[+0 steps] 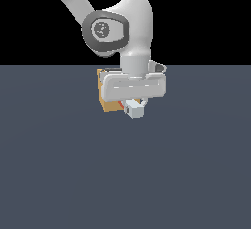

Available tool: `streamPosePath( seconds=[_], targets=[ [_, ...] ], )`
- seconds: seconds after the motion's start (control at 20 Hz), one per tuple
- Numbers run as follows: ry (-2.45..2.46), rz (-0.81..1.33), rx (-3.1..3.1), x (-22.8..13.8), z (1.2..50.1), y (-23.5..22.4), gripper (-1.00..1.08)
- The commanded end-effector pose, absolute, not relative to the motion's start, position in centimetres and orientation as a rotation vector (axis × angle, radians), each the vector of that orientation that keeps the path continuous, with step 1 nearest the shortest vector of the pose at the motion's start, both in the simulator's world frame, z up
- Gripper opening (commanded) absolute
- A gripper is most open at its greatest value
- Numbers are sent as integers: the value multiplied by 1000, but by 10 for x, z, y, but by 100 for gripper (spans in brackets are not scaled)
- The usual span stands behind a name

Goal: Insert the peg into the horizontal hole in a box.

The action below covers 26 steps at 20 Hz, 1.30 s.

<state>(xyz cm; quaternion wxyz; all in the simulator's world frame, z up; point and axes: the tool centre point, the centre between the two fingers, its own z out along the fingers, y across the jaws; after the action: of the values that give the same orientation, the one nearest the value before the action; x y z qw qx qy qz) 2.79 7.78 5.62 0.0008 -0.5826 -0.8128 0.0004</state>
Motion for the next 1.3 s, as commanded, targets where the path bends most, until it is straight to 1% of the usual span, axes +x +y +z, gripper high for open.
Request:
streamPosePath(
  seconds=[0.0,0.8,1.0,1.25],
  targets=[
    [-2557,0,-1826,31,58,86,-100],
    [-2558,1,-1822,31,58,87,-100],
    [-2558,1,-1822,26,58,100,-100],
    [-2559,-1,-1822,14,59,135,-100]
  ],
)
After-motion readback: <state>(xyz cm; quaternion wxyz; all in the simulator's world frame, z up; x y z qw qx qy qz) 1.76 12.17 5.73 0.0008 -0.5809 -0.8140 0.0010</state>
